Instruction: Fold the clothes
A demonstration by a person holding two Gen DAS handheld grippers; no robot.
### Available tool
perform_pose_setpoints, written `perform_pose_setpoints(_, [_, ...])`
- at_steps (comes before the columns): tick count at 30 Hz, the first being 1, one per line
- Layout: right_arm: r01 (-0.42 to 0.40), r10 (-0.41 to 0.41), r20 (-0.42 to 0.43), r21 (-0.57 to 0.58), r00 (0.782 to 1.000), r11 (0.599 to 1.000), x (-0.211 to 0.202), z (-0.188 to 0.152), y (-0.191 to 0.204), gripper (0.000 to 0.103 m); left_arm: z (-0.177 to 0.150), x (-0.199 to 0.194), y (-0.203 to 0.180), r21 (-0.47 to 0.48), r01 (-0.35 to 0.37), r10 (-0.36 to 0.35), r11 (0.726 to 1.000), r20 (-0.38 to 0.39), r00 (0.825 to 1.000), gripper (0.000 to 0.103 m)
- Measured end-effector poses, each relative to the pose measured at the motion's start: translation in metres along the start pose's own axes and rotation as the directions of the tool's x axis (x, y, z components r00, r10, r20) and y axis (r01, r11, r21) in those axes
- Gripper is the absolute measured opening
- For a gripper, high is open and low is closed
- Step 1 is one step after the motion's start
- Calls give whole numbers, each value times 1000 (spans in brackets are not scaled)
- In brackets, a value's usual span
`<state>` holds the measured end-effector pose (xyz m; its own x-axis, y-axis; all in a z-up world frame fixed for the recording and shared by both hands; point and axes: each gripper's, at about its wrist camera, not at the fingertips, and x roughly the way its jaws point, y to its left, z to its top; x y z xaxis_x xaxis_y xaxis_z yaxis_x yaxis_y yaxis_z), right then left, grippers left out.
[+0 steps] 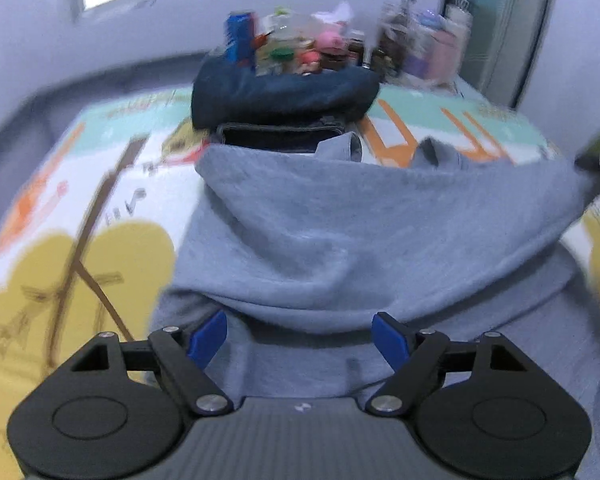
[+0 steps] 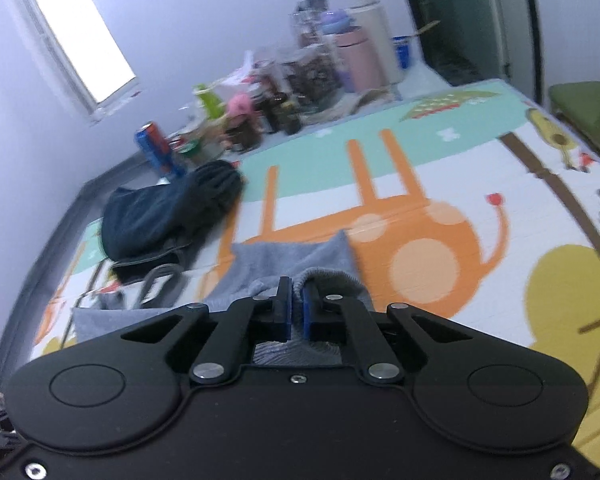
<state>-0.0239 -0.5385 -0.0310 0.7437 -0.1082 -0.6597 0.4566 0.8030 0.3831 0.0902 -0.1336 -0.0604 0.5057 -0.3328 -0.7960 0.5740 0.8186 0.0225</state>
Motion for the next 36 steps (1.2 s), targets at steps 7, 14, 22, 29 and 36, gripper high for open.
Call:
perform_pose_setpoints(7, [109,-110,2,89,994,990,-6,-2,-23,5,1,2,2,100,34,-36,994,15,999,83])
perform_pose_setpoints(14, [161,-158,-51,65,986,985,-2,-15,-24,5,8,6,6,139,23,-32,990,61,998,83])
perform_pose_setpoints(22, [177,-174,-47,68,984,982,-3,-19,-13,5,9,28,9,333,-17,5,943,37,999,83])
perform_pose_setpoints(29, [198,-194,-52,80,980,977,-2,-20,-6,8,6,44,10,473,-10,-9,881,37,999,83])
perform_pose_setpoints(36, [219,-214,-61,91,975,971,0,-25,-1,9,9,58,11,525,70,-79,848,-6,997,31])
